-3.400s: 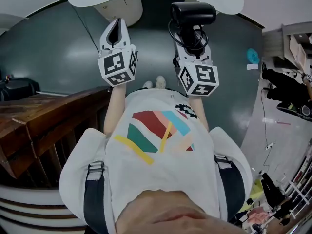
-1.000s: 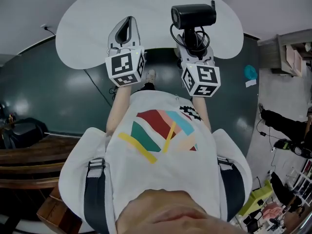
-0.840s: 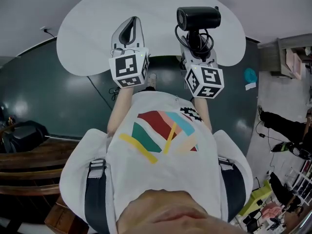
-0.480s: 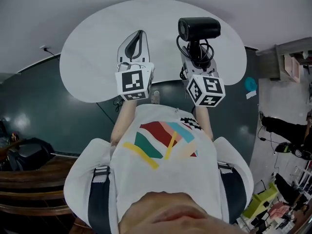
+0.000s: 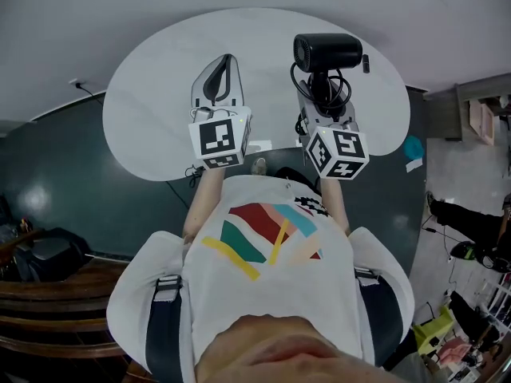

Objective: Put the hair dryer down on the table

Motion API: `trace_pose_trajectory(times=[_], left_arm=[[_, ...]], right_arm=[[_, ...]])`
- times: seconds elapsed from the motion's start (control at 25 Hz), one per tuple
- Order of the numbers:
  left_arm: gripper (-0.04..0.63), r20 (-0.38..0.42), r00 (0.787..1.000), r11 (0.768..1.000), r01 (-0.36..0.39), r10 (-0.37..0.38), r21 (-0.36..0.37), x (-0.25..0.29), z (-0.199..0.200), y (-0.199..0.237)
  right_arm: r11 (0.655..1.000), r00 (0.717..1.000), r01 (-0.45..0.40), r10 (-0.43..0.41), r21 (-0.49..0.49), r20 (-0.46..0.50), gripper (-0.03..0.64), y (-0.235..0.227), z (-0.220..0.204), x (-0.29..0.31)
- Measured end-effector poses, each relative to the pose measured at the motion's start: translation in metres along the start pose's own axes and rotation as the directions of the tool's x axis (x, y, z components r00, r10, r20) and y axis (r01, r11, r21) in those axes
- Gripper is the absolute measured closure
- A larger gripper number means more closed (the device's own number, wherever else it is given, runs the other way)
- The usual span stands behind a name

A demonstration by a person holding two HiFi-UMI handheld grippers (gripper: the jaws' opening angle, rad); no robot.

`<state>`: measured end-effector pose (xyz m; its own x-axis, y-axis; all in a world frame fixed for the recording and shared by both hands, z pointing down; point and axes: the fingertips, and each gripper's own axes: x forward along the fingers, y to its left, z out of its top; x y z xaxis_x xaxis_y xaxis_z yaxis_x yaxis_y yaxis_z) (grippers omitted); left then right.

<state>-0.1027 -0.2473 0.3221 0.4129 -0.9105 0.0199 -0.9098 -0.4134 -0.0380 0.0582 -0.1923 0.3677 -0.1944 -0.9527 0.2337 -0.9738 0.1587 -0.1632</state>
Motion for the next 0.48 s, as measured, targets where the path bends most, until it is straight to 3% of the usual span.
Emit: trace_pose_trajectory(times=[0.48], left_arm=[[0.578, -0.014, 0.999, 1.0, -0.028, 0.029, 0.012, 0.014, -0.004, -0.012]], right_arm=[[0.999, 0.999, -0.042, 0.041, 0.005, 0.015, 0.396, -0.013, 0.008, 0.01]])
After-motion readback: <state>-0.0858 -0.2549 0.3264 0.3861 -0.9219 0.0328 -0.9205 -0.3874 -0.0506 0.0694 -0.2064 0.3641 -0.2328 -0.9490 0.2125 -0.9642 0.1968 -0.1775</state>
